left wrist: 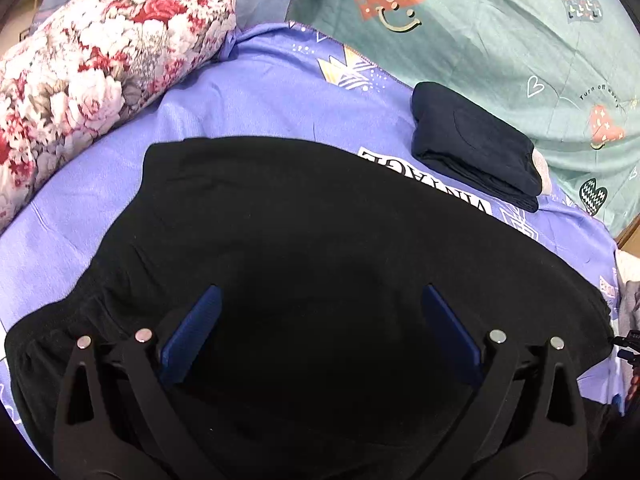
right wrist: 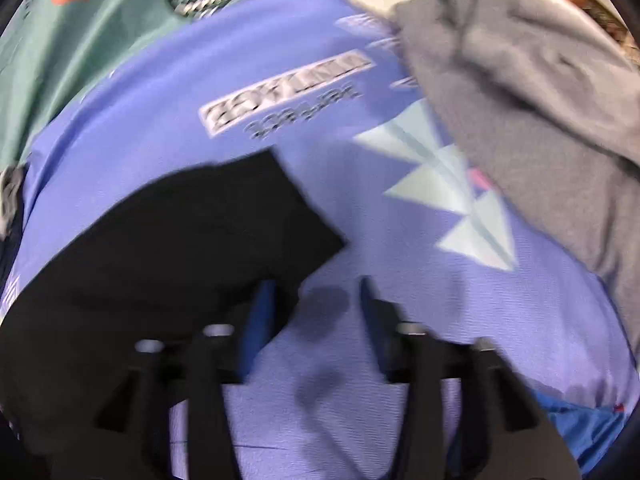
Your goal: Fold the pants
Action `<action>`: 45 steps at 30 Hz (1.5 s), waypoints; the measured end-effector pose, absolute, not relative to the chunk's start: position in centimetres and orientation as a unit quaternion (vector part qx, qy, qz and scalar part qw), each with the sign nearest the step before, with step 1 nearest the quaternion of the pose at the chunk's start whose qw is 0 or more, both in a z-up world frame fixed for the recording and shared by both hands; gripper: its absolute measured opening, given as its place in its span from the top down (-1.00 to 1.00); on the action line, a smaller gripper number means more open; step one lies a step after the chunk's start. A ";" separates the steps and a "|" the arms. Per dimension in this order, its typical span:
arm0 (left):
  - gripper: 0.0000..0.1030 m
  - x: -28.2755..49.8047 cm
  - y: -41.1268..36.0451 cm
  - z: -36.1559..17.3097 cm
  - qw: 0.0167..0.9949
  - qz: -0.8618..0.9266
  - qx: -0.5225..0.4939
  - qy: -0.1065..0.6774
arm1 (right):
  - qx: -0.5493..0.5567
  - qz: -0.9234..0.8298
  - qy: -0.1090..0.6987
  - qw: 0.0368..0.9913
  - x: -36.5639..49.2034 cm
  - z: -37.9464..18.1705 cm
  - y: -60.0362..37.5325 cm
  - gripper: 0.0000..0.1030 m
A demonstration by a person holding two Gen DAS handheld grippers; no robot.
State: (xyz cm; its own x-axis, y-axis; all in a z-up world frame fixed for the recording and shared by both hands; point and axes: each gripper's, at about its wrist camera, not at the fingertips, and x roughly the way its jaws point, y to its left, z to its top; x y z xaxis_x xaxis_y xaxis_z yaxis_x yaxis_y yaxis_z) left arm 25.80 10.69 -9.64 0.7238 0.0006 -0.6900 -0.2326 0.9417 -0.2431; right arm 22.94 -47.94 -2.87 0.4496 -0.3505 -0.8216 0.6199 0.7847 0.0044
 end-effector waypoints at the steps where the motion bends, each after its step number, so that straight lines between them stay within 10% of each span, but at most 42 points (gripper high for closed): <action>1: -0.96 25.9 10.8 -9.7 0.913 0.063 -0.164 0.369 | 0.140 -0.300 0.419 0.845 22.9 -2.2 -47.5 0.02; 14: -0.96 26.1 10.6 -10.5 0.906 0.067 -0.161 0.385 | 0.095 -0.167 0.454 0.870 32.0 -5.3 -41.5 0.57; 22: -0.96 26.2 10.7 -10.5 0.904 0.066 -0.163 0.390 | 0.170 -0.235 0.403 0.868 29.9 -3.5 -42.1 0.36; 26: -0.96 26.4 10.9 -10.1 0.903 0.065 -0.164 0.392 | 0.231 -0.154 0.398 0.874 25.6 -2.7 -37.3 -0.06; 45: -0.83 35.5 20.2 -8.5 0.874 0.063 -0.009 0.482 | 0.208 -0.024 0.400 0.892 19.7 -3.3 -29.1 -0.41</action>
